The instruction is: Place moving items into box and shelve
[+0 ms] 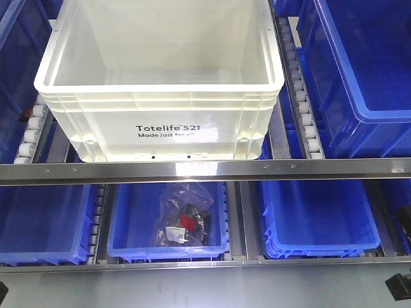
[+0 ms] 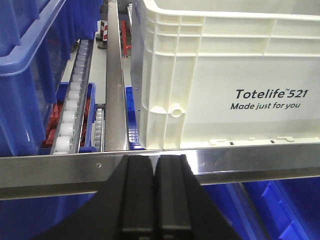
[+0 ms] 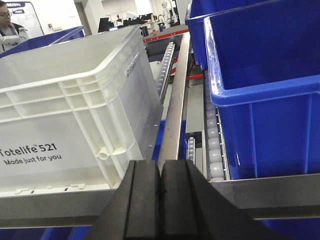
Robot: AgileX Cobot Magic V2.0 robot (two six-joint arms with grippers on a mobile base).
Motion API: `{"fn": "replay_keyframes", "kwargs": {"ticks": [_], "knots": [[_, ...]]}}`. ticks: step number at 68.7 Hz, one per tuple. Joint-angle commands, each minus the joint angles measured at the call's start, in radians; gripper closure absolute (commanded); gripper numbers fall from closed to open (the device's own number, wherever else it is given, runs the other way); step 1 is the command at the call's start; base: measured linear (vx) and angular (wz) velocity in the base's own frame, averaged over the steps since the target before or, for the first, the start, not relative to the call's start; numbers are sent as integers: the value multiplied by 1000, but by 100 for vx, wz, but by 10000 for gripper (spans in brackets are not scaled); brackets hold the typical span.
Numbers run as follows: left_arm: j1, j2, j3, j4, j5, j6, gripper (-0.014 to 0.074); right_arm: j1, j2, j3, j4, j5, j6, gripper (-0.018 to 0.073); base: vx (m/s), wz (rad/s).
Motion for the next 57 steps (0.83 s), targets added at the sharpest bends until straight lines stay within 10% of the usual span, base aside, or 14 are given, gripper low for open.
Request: {"fn": "replay_keyframes", "kwargs": {"ticks": [1, 57], "knots": [[-3, -16, 18, 0, -80, -2, 622, -1, -15, 3, -1, -73, -12, 575, 0, 0], [-3, -16, 18, 0, -80, -2, 622, -1, -15, 2, -1, -73, -12, 575, 0, 0]]}}
